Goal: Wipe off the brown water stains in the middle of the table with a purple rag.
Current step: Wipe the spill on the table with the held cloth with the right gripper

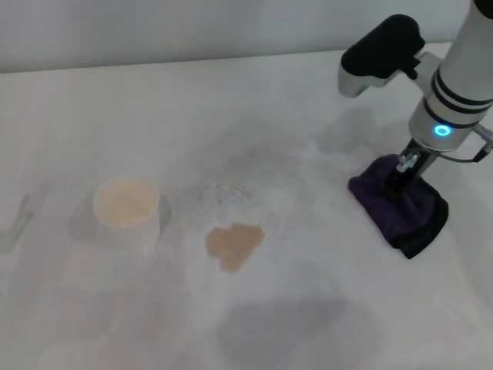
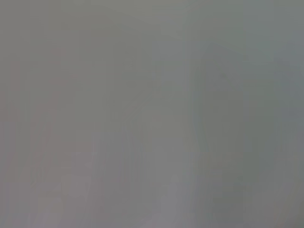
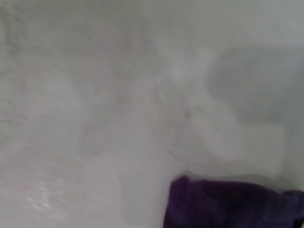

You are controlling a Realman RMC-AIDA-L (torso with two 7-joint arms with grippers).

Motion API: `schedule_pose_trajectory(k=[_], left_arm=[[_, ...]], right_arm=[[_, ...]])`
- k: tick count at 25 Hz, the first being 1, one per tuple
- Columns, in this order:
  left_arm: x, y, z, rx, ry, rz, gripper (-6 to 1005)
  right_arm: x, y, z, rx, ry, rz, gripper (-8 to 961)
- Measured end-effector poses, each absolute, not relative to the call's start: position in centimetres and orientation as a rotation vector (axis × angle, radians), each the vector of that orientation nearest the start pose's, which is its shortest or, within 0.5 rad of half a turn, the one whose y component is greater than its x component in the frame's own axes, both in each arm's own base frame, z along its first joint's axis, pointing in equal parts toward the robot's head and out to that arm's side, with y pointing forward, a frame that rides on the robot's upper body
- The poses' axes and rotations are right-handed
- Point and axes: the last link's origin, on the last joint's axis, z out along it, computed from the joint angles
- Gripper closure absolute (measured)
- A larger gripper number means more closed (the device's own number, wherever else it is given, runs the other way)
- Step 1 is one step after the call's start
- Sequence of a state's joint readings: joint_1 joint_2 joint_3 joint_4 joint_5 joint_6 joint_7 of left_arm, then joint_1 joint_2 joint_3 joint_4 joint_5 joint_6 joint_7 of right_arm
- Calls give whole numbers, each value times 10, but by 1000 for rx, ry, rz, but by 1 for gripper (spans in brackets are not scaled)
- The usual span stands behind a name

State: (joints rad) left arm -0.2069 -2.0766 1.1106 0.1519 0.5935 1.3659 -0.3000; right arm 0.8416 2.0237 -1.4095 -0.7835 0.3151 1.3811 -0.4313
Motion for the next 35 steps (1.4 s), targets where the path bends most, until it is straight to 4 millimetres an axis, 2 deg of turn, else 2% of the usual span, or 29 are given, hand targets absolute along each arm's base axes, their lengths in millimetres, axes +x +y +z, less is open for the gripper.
schedule_pose_trajectory(k=[8, 14, 21, 22, 31, 35], left_arm=[[-370, 252, 7, -1703, -444, -662, 127], [-369, 254, 8, -1703, -435, -666, 126], [-368, 255, 9, -1703, -429, -667, 125], [-368, 255, 9, -1703, -428, -668, 125], [-366, 251, 11, -1699, -402, -684, 125], [-365, 249, 10, -1698, -385, -685, 126]], right_arm=[[218, 385, -34, -2415, 1037, -879, 875], [193, 374, -65, -2553, 891, -898, 880], [153, 358, -105, -2715, 675, -899, 884], [141, 352, -116, -2749, 610, -903, 885], [109, 327, -143, -2885, 448, -859, 887], [104, 325, -148, -2896, 402, -846, 888]])
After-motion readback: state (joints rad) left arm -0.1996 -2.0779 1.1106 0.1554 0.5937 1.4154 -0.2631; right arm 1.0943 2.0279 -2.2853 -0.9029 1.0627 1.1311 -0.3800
